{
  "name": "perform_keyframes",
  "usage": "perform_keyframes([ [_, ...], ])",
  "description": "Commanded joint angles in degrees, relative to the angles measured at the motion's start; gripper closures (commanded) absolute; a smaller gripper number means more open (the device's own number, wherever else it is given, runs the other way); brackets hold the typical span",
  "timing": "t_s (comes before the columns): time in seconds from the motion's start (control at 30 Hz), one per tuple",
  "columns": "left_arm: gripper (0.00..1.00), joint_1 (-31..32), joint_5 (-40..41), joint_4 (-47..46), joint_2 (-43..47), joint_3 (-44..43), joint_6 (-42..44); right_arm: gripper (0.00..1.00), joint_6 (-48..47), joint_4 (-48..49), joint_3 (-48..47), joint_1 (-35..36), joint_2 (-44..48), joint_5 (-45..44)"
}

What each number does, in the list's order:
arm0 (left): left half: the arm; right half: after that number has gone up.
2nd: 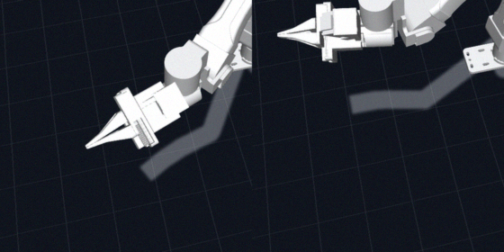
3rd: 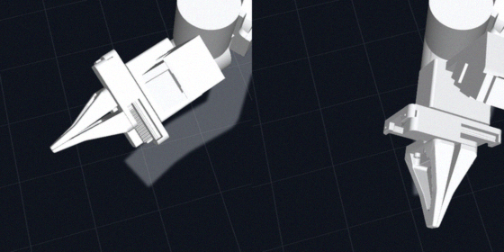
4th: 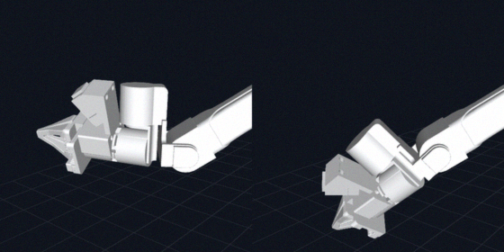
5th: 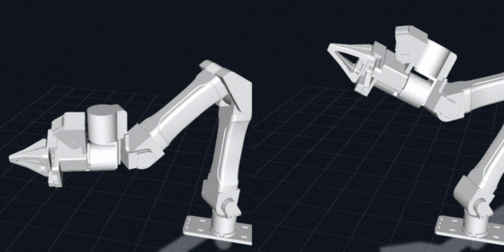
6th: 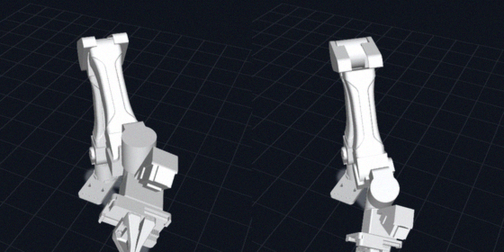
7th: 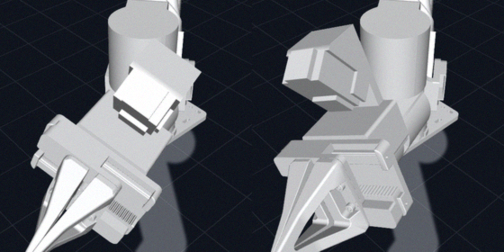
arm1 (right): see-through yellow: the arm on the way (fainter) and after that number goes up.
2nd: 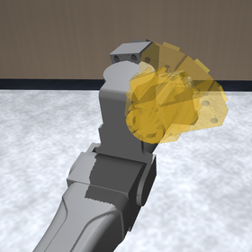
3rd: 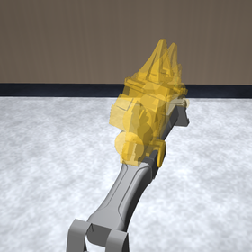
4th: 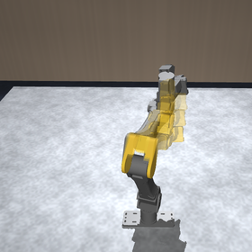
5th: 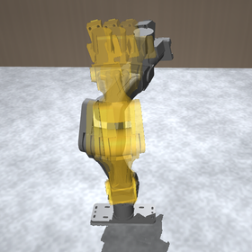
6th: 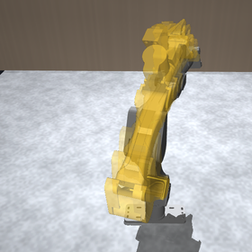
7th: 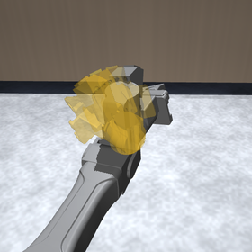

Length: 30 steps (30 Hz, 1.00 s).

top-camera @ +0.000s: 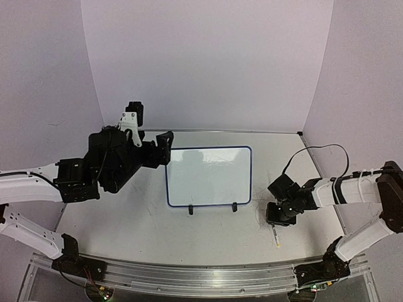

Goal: Write a sentence on the whiteboard
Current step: Pick up the whiteboard marker from the corner of the board, then pass from the right arm to the left

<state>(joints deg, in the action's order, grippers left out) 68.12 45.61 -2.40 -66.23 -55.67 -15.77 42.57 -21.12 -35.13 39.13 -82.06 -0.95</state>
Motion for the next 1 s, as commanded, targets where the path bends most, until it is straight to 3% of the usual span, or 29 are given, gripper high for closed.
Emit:
perform_keyframes([
  [0.0,0.09,-3.4,-4.9,1.6,-4.2,-6.0,3.2,0.87,2.0,1.9,2.5,-0.1,0.2,-0.4],
  [0.1,0.09,-6.2,-10.2,1.7,-6.6,-9.1,3.4,1.00,1.6,1.9,2.1,-0.1,2.6,-3.7],
  [0.37,0.08,-13.6,-32.4,3.4,-11.7,-16.1,1.3,1.00,-7.9,-3.3,-4.6,-0.1,15.7,-11.3],
  [0.43,0.08,-15.2,-40.8,3.6,-13.0,-17.5,0.1,1.00,-13.4,-2.9,-5.9,-0.1,20.1,-8.2],
  [0.53,0.09,-15.9,-54.9,3.5,-16.2,-20.1,-1.3,1.00,-23.2,-0.8,-9.3,-0.1,24.0,3.5],
  [0.73,0.18,-16.2,-77.2,2.6,-26.1,-26.3,-8.5,1.00,-31.8,2.4,-19.8,0.1,20.8,24.3],
  [0.97,0.21,-16.5,-88.6,2.6,-32.5,-29.7,-15.2,1.00,-35.4,5.4,-25.4,3.9,13.9,30.6],
])
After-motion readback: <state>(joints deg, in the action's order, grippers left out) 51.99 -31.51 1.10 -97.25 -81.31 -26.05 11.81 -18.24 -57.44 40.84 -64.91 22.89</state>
